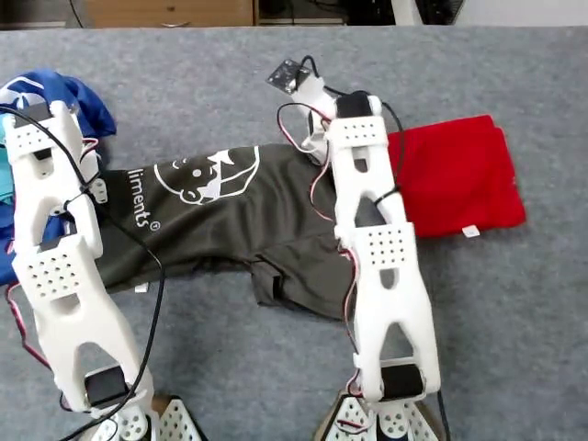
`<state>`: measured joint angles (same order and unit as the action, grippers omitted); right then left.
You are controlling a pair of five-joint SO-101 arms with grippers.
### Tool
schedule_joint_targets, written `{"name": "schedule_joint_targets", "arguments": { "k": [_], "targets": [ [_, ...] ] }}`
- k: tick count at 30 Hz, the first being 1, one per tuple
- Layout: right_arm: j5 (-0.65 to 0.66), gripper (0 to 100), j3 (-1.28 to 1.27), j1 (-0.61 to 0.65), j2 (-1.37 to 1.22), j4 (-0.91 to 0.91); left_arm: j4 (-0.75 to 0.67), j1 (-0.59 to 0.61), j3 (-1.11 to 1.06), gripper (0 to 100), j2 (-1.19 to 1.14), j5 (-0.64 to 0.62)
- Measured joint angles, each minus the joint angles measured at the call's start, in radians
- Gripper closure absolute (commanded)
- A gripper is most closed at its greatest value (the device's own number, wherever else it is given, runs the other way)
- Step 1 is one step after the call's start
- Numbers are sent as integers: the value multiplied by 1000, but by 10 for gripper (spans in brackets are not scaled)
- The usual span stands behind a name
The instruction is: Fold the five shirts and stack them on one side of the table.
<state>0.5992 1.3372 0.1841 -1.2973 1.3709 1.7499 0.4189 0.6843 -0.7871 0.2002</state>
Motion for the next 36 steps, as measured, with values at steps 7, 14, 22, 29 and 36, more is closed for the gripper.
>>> {"name": "schedule_joint_targets", "arguments": {
  "k": [7, 14, 22, 29, 36],
  "targets": [
    [20, 990, 259, -8, -15, 238, 0, 0, 0, 981, 0, 18],
    [5, 990, 252, 5, 193, 399, 0, 3, -120, 981, 69, 110],
    [-44, 991, -230, 109, 419, 381, 0, 3, -287, 981, 236, 204],
    [-44, 991, -509, 57, 367, 103, 0, 3, -189, 981, 92, 206],
    [-48, 990, -416, -20, 292, 181, 0, 3, -184, 981, 49, 206]
  ]
}}
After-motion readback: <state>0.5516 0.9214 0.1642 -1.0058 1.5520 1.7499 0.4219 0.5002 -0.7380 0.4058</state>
